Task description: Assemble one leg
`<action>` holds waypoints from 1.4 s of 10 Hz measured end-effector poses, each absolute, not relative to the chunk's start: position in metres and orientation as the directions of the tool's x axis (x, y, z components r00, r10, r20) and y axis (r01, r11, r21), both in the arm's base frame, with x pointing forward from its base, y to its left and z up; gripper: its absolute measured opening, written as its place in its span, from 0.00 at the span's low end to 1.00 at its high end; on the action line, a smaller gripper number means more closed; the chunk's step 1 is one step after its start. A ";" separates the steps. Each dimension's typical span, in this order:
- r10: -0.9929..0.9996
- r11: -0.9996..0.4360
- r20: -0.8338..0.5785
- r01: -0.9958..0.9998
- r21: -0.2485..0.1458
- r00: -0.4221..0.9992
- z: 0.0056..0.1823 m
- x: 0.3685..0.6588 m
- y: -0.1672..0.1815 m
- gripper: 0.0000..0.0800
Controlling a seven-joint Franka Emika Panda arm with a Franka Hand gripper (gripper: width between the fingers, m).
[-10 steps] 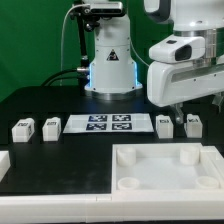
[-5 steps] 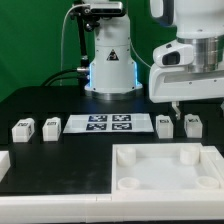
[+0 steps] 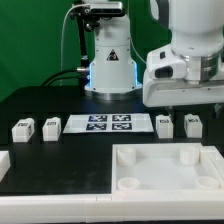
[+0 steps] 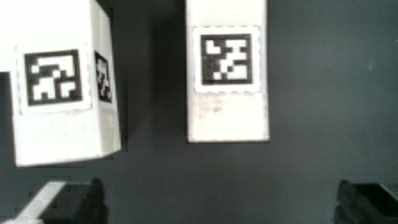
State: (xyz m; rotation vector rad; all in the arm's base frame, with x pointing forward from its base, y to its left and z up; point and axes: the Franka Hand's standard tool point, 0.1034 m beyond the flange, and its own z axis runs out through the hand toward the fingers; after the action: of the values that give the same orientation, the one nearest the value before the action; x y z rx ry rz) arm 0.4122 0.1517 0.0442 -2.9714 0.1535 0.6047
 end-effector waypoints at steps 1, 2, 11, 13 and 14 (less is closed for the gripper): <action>-0.060 -0.991 -0.504 -0.114 -0.076 0.861 0.045 0.405 0.150 0.81; -0.053 -0.990 -0.585 -0.117 -0.073 0.810 0.044 0.406 0.151 0.81; -0.052 -0.993 -0.756 -0.111 -0.027 0.652 0.017 0.384 0.175 0.81; -0.066 -0.992 -0.773 -0.124 -0.017 0.631 0.008 0.377 0.176 0.81; -0.069 -0.992 -0.776 -0.127 -0.014 0.627 0.006 0.376 0.174 0.81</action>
Offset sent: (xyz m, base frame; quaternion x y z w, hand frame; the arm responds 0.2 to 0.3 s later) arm -0.0101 0.0173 -0.0114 -0.0186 -0.3122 0.0460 0.9487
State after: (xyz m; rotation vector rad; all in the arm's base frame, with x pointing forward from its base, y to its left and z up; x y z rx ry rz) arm 0.3759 0.1735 0.0058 -2.7727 0.1676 1.3176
